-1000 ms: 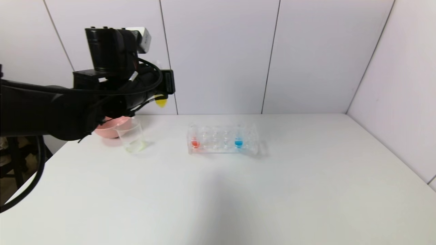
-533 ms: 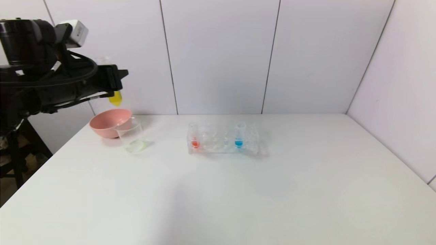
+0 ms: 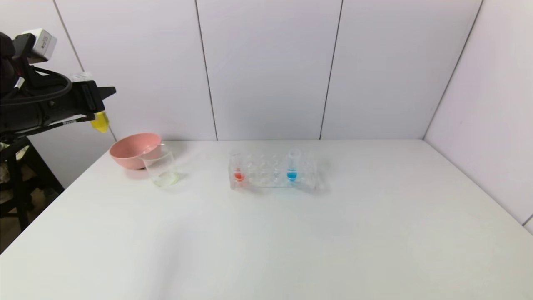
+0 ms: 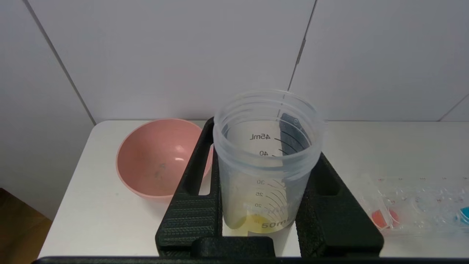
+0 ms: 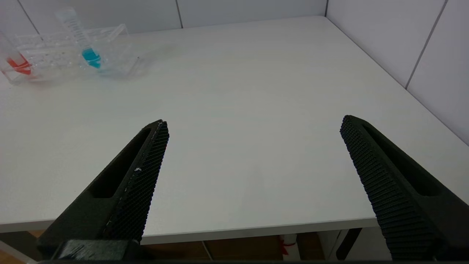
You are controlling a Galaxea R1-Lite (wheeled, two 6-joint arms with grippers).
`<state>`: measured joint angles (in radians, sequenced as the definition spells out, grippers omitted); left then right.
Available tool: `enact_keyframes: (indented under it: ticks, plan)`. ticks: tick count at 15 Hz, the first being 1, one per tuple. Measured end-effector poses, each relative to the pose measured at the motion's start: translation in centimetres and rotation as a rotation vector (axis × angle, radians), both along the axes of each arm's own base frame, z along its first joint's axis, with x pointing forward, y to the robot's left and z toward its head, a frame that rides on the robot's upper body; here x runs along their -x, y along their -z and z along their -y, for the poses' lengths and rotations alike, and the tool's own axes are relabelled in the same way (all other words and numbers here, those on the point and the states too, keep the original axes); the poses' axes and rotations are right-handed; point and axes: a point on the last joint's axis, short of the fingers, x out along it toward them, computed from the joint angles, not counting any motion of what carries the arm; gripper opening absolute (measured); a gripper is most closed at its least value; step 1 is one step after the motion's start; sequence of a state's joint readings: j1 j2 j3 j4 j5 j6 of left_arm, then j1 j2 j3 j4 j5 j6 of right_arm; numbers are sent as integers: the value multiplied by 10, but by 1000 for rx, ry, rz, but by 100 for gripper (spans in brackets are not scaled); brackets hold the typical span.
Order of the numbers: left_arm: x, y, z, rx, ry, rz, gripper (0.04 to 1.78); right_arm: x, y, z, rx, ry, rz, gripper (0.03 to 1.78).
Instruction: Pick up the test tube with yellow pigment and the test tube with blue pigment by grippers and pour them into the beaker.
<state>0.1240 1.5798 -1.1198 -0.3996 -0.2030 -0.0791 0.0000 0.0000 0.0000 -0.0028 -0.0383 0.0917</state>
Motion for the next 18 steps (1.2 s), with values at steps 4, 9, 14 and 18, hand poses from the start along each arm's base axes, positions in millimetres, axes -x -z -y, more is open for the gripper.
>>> enact_keyframes:
  ticks: [4, 9, 14, 18]
  plan:
    - [-5, 5, -10, 0, -12, -15, 55, 0, 0, 0, 0, 0, 0, 171]
    - [-16, 15, -20, 0, -30, -23, 55, 0, 0, 0, 0, 0, 0, 171]
    - [-31, 34, -31, -3, -54, -37, 55, 0, 0, 0, 0, 0, 0, 171]
    - [-44, 46, -35, -14, -56, -53, 55, 0, 0, 0, 0, 0, 0, 171]
